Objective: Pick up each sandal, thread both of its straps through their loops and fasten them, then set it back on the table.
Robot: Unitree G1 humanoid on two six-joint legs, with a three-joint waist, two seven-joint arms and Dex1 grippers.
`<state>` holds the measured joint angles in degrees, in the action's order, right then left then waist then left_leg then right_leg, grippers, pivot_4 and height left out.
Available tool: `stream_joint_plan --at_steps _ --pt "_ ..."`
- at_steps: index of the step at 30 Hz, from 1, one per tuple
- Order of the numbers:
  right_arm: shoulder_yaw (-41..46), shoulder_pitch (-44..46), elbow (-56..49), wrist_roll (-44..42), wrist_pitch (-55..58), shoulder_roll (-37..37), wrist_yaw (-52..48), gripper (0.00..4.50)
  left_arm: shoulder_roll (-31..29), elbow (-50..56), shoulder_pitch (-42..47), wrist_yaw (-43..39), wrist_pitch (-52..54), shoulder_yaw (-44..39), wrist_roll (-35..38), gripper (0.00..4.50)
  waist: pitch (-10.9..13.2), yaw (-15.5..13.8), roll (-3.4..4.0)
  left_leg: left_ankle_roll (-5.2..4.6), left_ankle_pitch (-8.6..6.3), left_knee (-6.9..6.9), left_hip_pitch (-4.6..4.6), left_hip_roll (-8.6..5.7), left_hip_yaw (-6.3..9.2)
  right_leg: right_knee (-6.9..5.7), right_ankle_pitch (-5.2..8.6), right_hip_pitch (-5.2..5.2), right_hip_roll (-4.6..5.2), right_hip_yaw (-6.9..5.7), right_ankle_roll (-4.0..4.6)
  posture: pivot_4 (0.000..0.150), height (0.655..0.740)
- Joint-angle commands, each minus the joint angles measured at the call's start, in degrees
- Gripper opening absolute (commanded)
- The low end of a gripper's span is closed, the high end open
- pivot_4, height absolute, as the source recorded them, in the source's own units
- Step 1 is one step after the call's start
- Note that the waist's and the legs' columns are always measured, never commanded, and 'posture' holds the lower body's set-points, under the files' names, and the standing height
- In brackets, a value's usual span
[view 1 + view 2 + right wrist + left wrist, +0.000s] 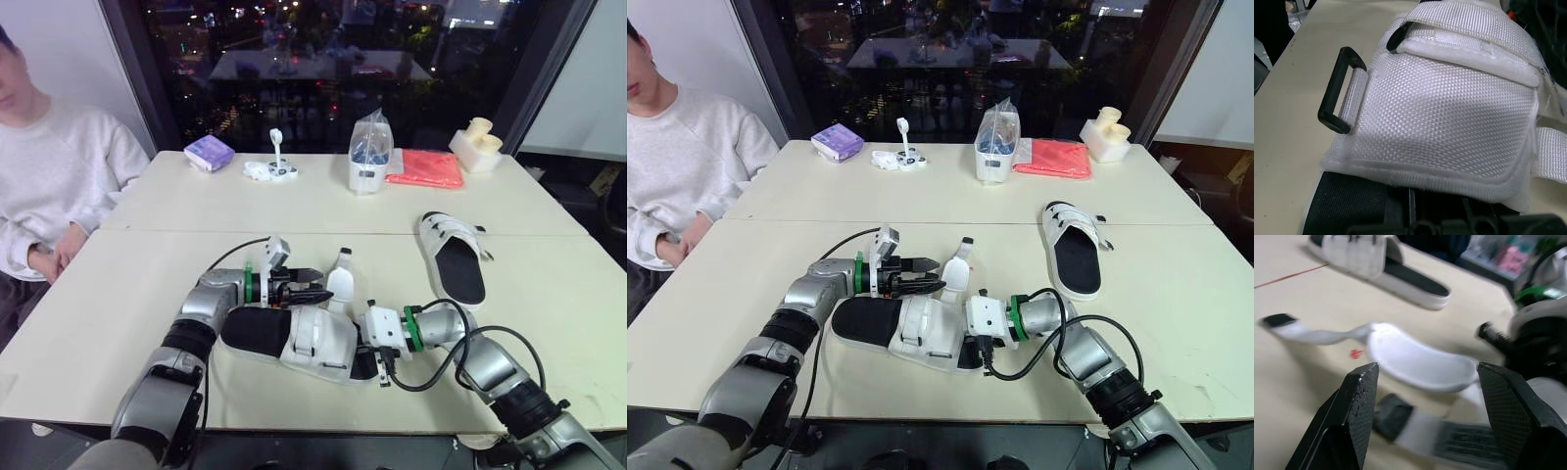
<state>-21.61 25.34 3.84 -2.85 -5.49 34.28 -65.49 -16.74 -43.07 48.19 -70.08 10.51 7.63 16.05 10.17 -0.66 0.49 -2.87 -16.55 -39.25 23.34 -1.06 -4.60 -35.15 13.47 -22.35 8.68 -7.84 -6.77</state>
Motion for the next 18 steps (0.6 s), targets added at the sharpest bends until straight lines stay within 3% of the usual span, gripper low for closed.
stream_joint_plan --at_steps 1,9,18 --pt "-1.2 -1.1 2.6 3.4 1.3 1.2 0.0 0.00 -0.2 -4.2 2.5 0.1 -5.2 -0.4 -2.8 3.28 0.0 0.0 -0.01 0.00 0.00 0.00 0.00 0.00 0.00 0.00 0.00 0.00 0.00 0.00 0.00 0.150 0.7400" --pt "-1.3 -1.0 2.8 3.5 1.2 1.1 0.1 0.00 -1.8 -10.7 4.5 -4.5 -16.5 2.4 -9.4 3.28 0.0 0.0 -0.01 0.00 0.00 0.00 0.02 0.00 -0.01 -0.01 0.00 -0.03 0.00 -0.01 0.00 0.150 0.7400" --pt "-1.3 -0.9 2.7 3.5 1.2 1.1 0.5 0.00 -3.3 -19.7 8.0 1.2 -34.2 6.5 -20.3 3.28 0.0 0.1 -0.02 -0.01 -0.02 0.00 0.01 0.00 -0.01 0.00 -0.01 -0.05 0.03 -0.01 0.01 0.150 0.7400"
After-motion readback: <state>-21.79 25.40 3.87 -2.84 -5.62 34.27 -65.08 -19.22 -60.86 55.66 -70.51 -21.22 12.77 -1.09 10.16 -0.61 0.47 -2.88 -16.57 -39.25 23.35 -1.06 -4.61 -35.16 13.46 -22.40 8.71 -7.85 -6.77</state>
